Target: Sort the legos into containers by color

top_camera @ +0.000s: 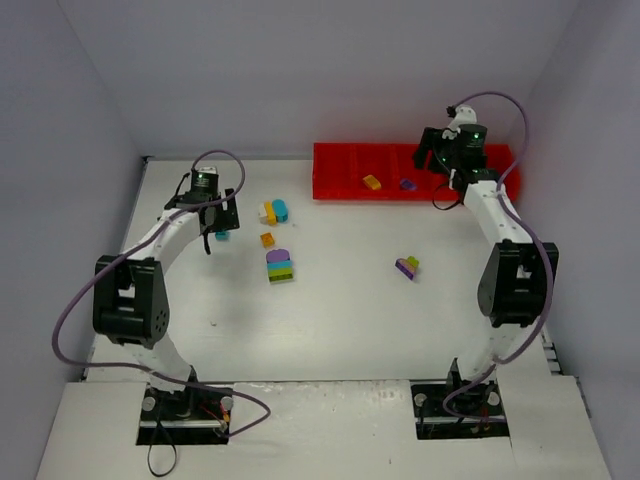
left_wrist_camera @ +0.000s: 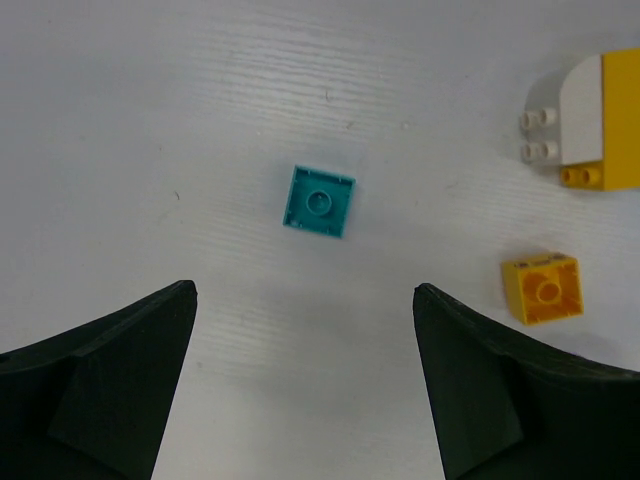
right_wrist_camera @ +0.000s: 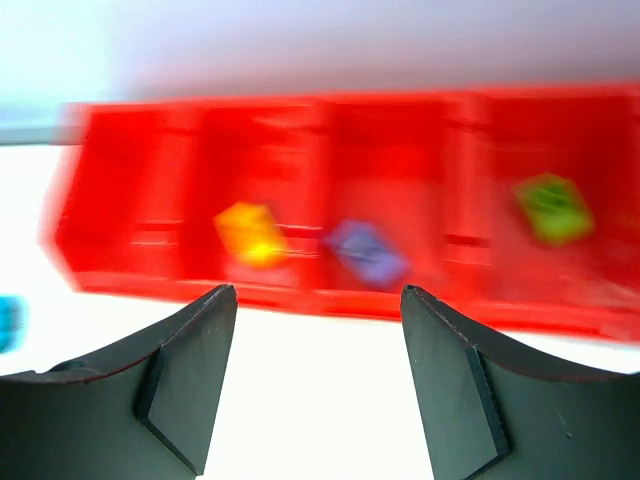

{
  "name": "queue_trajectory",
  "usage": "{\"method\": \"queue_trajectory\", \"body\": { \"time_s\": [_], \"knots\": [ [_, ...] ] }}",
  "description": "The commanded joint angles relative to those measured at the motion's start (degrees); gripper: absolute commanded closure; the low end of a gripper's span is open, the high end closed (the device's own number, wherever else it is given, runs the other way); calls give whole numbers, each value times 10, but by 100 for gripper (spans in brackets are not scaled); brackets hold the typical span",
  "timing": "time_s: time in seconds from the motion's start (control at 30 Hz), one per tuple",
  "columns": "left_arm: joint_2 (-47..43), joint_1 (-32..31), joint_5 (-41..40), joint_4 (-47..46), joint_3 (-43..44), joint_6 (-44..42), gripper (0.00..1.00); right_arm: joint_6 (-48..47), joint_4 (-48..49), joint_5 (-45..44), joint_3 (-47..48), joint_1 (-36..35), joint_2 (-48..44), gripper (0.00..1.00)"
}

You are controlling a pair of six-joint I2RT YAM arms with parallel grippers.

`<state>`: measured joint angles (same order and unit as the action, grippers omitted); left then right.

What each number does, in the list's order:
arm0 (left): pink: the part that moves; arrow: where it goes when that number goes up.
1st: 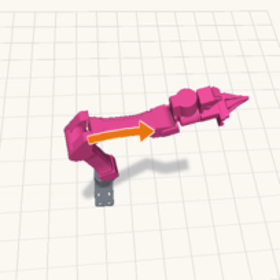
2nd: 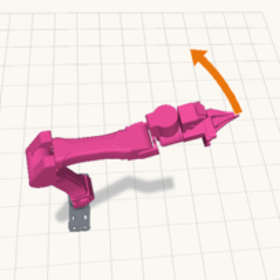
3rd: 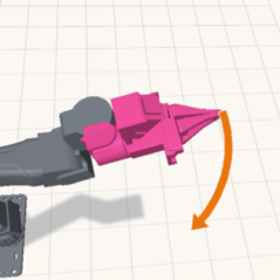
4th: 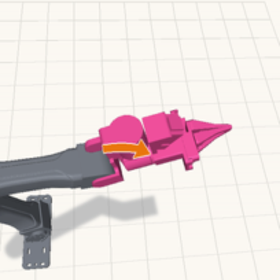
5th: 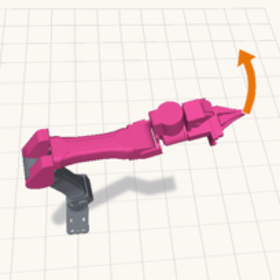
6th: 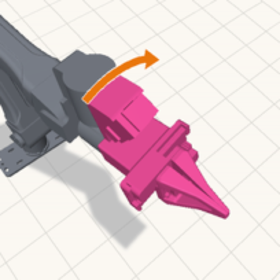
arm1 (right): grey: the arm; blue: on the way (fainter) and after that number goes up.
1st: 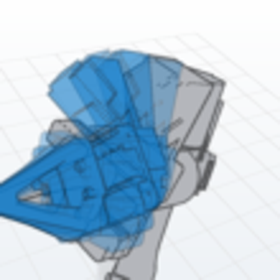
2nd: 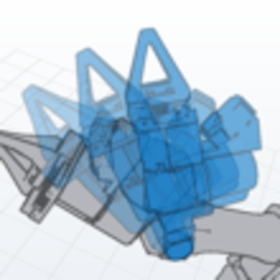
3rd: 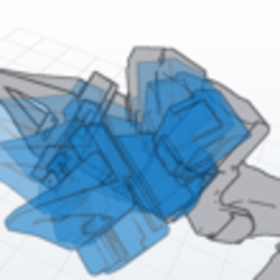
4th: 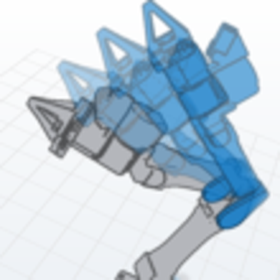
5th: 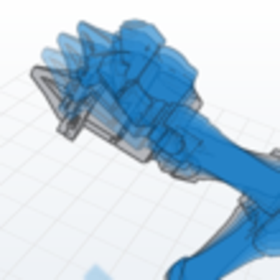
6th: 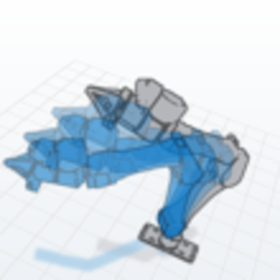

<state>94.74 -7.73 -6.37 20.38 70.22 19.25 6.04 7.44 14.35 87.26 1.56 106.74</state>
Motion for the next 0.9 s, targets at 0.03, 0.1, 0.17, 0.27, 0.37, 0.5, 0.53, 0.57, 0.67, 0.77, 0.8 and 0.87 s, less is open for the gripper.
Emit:
{"method": "queue_trajectory", "body": {
  "time_s": [0.03, 0.1, 0.17, 0.27, 0.37, 0.5, 0.53, 0.57, 0.67, 0.77, 0.8, 0.87],
  "knots": [
    [62, 22, 2, -37, 64, -48, 19, 67, 58, 55, -39, -38, -88, 37],
    [100, 32, 22, -35, 81, -52, 25, 79, 59, 63, -58, -47, -106, 37],
    [128, 34, 32, -34, 102, -54, 26, 81, 58, 61, -89, -60, -137, 37],
    [154, 34, 46, -26, 122, -54, 34, 93, 59, 74, -127, -66, -171, 37],
    [174, 34, 58, -33, 125, -54, 38, 97, 58, 83, -158, -66, -202, 37],
    [193, 33, 64, -41, 129, -56, 48, 94, 57, 80, -189, -67, -243, 36],
    [194, 33, 64, -43, 131, -59, 62, 93, 53, 81, -193, -66, -249, 36],
    [197, 33, 64, -42, 134, -61, 71, 93, 50, 81, -200, -67, -255, 36],
    [180, 31, 84, -32, 136, -63, 98, 91, 42, 75, -212, -66, -279, 36],
    [131, 14, 83, -58, 124, -69, 100, 92, 36, 75, -227, -66, -307, 36],
    [119, 8, 85, -78, 121, -69, 100, 97, 36, 77, -235, -66, -322, 36],
    [90, -12, 96, -113, 127, -63, 100, 100, 33, 81, -243, -66, -341, 36]
  ]
}}
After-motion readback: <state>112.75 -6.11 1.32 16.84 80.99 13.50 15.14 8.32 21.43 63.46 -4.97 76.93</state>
